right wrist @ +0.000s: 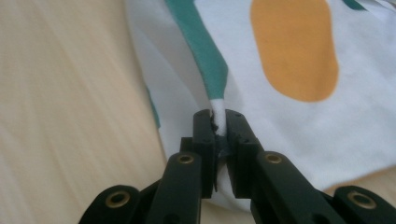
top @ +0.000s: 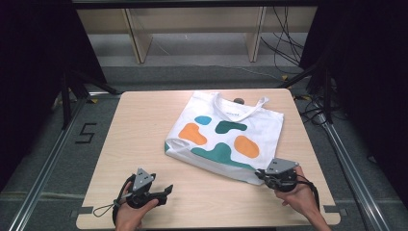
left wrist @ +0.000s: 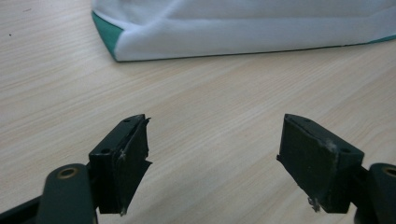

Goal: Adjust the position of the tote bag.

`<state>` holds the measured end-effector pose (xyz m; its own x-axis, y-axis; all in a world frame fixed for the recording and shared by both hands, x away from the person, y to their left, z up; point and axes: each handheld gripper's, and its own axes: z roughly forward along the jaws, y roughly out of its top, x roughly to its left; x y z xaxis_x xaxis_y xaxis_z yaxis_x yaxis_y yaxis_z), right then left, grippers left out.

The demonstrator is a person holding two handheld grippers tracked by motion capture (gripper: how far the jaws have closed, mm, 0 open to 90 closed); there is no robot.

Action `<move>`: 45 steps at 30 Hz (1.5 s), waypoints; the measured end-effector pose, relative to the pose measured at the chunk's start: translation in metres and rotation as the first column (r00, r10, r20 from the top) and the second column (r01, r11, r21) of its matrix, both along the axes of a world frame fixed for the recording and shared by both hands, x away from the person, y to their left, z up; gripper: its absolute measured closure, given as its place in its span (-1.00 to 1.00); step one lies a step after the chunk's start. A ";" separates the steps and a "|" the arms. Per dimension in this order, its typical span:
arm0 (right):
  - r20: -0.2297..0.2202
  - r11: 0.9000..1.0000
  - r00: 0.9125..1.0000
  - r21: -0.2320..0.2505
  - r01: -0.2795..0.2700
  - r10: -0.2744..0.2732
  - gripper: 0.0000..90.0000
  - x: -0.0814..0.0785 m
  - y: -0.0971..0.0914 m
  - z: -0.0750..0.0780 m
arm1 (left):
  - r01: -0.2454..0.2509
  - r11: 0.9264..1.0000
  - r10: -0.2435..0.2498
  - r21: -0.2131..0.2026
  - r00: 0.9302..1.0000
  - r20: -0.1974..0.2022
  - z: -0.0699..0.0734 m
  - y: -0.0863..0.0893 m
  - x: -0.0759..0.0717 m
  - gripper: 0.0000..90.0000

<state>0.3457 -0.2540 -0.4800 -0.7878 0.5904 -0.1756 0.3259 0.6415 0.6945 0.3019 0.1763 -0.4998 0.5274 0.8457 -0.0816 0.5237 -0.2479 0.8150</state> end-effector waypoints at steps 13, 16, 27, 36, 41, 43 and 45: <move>-0.079 0.987 0.987 0.099 -0.128 0.136 0.88 -0.006 0.076 -0.004 | -0.004 1.000 0.004 0.021 1.000 -0.021 -0.001 0.004 0.001 -0.48; -0.066 0.983 0.985 0.101 -0.153 0.160 0.88 -0.006 0.093 -0.005 | -0.017 1.000 0.017 0.002 1.000 -0.014 0.000 0.004 0.001 -0.48; -0.052 0.964 0.970 0.133 -0.231 0.239 0.77 -0.004 0.170 -0.009 | -0.010 1.000 0.011 0.025 0.999 -0.030 0.002 0.012 0.000 -0.50; 0.010 0.963 0.999 0.266 -0.040 0.039 0.01 0.002 0.095 0.028 | -0.061 0.989 0.054 -0.134 0.997 -0.054 0.005 0.004 -0.010 -0.62; -0.021 0.949 0.993 0.292 0.120 -0.119 -0.01 0.010 0.037 0.026 | 0.011 0.980 -0.024 -0.198 0.998 -0.064 0.015 -0.028 -0.020 -0.57; -0.025 0.945 0.987 0.287 0.158 -0.158 -0.03 0.010 0.019 0.023 | 0.052 0.977 -0.066 -0.207 0.996 -0.065 0.017 -0.044 -0.021 -0.51; -0.031 0.941 0.984 0.290 0.177 -0.175 -0.06 0.009 0.008 0.023 | 0.077 0.979 -0.092 -0.191 0.993 -0.070 0.017 -0.054 -0.018 -0.45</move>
